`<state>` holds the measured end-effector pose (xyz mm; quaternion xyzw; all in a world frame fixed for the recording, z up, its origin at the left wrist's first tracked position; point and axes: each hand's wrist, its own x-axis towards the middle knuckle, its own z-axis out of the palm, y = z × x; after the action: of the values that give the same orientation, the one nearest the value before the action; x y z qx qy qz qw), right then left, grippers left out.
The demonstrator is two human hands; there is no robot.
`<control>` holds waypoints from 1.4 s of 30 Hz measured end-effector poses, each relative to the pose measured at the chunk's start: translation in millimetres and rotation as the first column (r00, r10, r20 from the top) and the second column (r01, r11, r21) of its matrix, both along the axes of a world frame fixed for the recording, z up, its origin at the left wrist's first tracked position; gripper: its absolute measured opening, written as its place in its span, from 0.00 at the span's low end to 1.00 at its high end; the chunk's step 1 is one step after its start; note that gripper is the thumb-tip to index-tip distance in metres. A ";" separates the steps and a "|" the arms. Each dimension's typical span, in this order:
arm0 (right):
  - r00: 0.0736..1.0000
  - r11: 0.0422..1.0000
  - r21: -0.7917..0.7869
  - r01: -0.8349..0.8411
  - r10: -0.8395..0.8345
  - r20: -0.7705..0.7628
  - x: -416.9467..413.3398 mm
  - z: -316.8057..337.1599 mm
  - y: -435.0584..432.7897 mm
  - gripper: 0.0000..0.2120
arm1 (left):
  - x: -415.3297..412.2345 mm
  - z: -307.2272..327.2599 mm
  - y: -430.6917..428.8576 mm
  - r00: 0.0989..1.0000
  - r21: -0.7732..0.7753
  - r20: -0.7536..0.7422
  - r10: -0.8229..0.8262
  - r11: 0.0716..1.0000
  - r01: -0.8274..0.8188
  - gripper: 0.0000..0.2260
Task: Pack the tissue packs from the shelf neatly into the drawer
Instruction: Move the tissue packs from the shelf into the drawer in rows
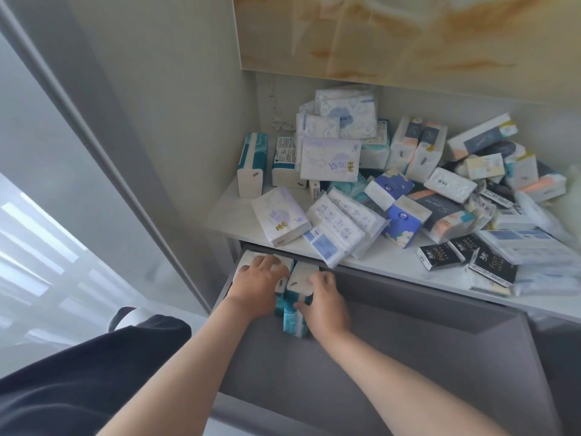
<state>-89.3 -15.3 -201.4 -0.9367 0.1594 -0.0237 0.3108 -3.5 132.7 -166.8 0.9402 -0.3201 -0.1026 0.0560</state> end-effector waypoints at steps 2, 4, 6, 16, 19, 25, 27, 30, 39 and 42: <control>0.998 1.000 0.001 -0.002 0.002 0.060 -4.6 -8.7 2.4 0.21 | -3.3 -2.5 -1.4 0.999 0.007 0.018 -0.032 0.999 0.032 0.28; 0.995 0.999 0.024 -0.020 0.018 0.094 -11.8 -16.1 2.0 0.25 | -6.6 -6.2 -3.5 0.997 0.043 0.053 -0.061 0.997 0.059 0.33; 0.995 0.998 -0.002 -0.067 0.067 0.068 -18.9 -22.7 0.1 0.30 | -7.8 -10.1 -6.3 0.993 0.085 0.080 -0.081 0.994 0.074 0.32; 0.996 0.987 -0.149 -0.058 0.048 -0.074 -4.1 -16.2 -3.9 0.17 | -10.2 -15.6 6.2 0.990 -0.023 0.110 -0.087 0.996 0.090 0.27; 0.993 0.983 -0.147 -0.109 0.102 -0.057 -3.6 -14.9 -6.6 0.18 | -8.8 -16.5 6.6 0.986 -0.010 0.153 -0.063 0.998 0.065 0.25; 0.966 0.914 -0.314 -0.258 0.250 -0.065 -13.1 -7.4 -18.0 0.22 | -9.2 -5.9 0.6 0.999 0.039 0.045 -0.031 0.999 0.029 0.24; 0.956 0.901 -0.318 -0.295 0.276 -0.103 -10.5 6.6 -19.2 0.22 | -8.4 7.8 -3.5 0.999 0.087 -0.037 -0.016 0.996 0.019 0.24; 0.939 0.884 -0.317 -0.344 0.319 -0.128 -5.9 36.5 -24.6 0.22 | -4.6 36.9 -15.0 0.991 0.142 -0.128 0.042 0.990 -0.024 0.25; 0.945 0.910 -0.354 -0.216 0.286 0.159 44.0 134.9 -66.7 0.13 | 42.6 132.1 -58.1 0.995 -0.134 -0.021 0.094 0.986 -0.096 0.10; 0.951 0.930 -0.331 -0.158 0.234 0.203 73.6 155.2 -84.6 0.12 | 70.7 141.7 -66.5 0.983 -0.371 -0.069 0.169 0.910 -0.183 0.09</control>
<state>-15.7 -100.0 -46.2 -0.9754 0.0200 -0.1298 0.1770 67.2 66.2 -25.1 0.9350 -0.2469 -0.0506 0.2497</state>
